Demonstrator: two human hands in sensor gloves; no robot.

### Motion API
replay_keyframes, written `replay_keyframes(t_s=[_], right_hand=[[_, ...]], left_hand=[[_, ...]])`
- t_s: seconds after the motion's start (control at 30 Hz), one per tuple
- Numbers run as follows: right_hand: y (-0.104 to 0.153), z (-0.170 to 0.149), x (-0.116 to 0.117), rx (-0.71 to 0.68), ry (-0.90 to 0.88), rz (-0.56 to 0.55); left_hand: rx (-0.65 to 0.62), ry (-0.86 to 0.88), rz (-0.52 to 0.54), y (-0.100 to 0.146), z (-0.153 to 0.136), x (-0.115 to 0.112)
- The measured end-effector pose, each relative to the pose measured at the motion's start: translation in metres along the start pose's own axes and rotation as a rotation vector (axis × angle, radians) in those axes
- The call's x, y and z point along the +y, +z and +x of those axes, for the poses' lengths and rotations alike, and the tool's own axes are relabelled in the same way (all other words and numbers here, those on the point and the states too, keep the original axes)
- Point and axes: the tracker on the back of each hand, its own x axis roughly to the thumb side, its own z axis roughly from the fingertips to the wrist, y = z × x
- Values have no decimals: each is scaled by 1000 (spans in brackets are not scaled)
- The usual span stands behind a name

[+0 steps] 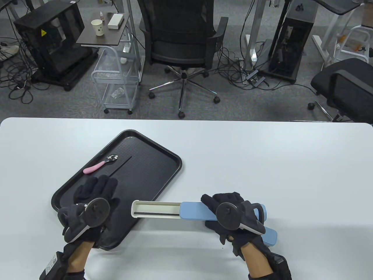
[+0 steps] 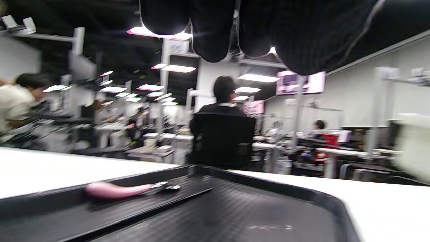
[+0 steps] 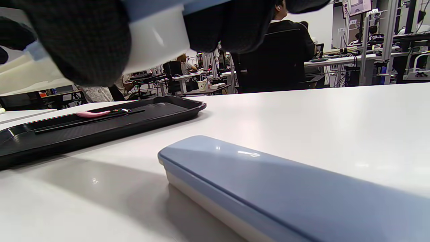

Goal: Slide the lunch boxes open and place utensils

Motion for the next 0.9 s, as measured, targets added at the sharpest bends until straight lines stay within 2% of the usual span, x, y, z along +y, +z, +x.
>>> replay_keyframes(t_s=[0.1, 0.27, 0.37, 0.63, 0.9], right_hand=[[0, -2, -1, 7, -3, -3], [0, -4, -2, 14, -3, -3], [0, -5, -3, 18, -2, -1], [0, -7, -4, 26, -2, 1], [0, -8, -4, 32, 2, 9]], left_hand=[[124, -48, -76, -18, -16, -8], [251, -120, -171, -38, -31, -25], [337, -164, -264, -49, -42, -41], [449, -292, -416, -57, -58, -78], [513, -372, -514, -58, -69, -98]])
